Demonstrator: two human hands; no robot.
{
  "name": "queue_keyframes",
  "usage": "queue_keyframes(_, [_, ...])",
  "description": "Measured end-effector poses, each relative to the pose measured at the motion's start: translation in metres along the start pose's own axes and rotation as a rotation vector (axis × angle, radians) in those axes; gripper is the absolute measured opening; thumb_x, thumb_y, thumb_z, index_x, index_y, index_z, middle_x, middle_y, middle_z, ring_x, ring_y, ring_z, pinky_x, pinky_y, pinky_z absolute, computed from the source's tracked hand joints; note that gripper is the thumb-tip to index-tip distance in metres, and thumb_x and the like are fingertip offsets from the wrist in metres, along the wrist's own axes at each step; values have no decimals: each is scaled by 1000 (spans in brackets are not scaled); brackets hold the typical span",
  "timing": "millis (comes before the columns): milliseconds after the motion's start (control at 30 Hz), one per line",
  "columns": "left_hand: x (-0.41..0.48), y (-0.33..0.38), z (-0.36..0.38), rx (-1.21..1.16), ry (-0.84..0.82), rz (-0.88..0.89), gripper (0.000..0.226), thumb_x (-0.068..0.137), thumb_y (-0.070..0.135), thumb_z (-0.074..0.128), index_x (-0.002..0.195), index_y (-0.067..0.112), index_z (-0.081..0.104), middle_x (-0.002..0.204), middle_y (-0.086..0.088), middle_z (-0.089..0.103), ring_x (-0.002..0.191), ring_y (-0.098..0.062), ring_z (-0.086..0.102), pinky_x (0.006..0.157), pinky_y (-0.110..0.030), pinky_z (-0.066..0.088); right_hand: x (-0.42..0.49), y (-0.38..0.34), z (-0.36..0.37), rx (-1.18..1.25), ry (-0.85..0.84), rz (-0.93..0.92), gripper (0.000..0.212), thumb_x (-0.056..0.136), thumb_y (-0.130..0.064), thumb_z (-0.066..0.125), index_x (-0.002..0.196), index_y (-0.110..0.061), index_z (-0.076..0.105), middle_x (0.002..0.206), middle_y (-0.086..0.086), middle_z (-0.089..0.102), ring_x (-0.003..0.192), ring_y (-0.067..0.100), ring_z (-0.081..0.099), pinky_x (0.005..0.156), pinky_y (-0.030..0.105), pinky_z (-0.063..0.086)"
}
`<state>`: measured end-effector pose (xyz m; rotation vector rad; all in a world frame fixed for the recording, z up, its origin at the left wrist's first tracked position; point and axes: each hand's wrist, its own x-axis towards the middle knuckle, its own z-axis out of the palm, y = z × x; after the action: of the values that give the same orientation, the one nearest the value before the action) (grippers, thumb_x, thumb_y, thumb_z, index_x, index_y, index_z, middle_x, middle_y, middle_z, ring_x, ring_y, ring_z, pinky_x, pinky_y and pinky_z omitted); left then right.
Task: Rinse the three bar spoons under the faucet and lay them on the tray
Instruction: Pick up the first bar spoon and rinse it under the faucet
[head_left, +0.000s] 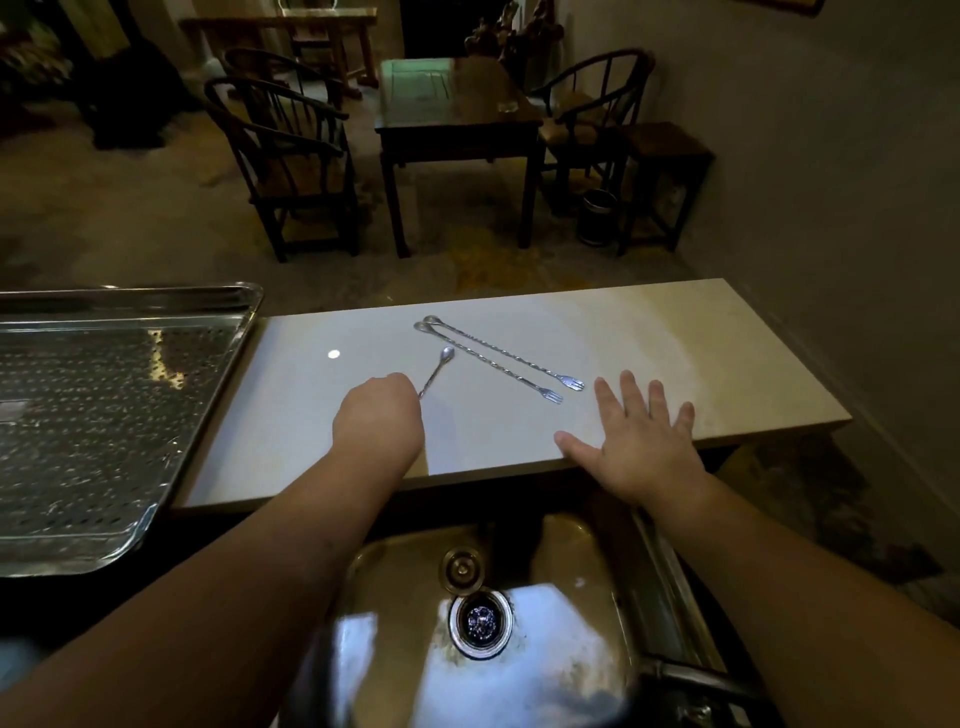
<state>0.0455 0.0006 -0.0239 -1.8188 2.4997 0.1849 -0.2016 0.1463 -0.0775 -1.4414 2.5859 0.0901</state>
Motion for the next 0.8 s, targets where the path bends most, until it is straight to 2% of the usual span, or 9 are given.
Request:
queue_keyframes(100, [-6,-15,-2,-12,-22,12,23,92,16,66,115,13,66,84,-2,48,67,-18,50,67,-31,45,0,0,0,6,3,-1,112,69,-98,3,162,-35,-4,175,4,-8,159,37,-7,122,67,-1])
queue_keyframes(200, [-17,-29,-4,-128,12,39,24,98,26,59,118,14,66,99,-3,51,81,-19,54,73,-31,45,-3,-3,-4,17,-27,25,109,73,-95,8,162,-33,-3,175,6,-8,159,37,-8,123,66,-1])
queue_keyframes(267, [-27,-40,-4,-171,16,129,26,101,33,52,112,16,67,96,-2,56,83,-18,55,71,-32,43,-10,-11,-8,8,-1,45,101,83,-87,17,163,-29,0,175,8,-4,159,38,-5,124,65,0])
queue_keyframes(367, [-43,-56,-4,-159,-39,324,30,103,43,48,96,22,68,86,2,65,78,-17,58,67,-35,46,-28,-38,-19,27,93,1,82,94,-60,41,162,-23,12,172,13,15,157,41,9,124,63,11])
queue_keyframes(433, [-51,-64,0,-161,-67,434,32,102,48,47,90,27,67,81,6,67,76,-14,60,70,-37,53,-49,-59,-27,55,166,-69,69,92,-44,49,154,-19,33,158,15,43,146,40,34,119,58,29])
queue_keyframes(500, [-59,-68,8,-164,-65,522,35,101,54,44,84,30,63,74,10,65,72,-10,59,67,-36,52,-76,-74,-32,140,237,-96,55,91,-36,50,142,-14,49,135,14,60,124,37,52,104,51,45])
queue_keyframes(633, [-78,-75,33,-178,-56,625,31,97,59,44,77,37,55,63,12,59,63,-3,55,56,-31,43,-137,-92,-28,309,351,-70,41,93,-30,55,130,-13,56,120,12,63,110,35,55,86,47,53])
queue_keyframes(800, [-87,-67,72,-172,-158,712,32,98,55,47,80,33,60,67,13,62,65,-4,57,56,-30,42,-208,-97,17,394,412,-152,31,92,-24,55,122,-17,59,113,7,61,102,29,54,83,48,53])
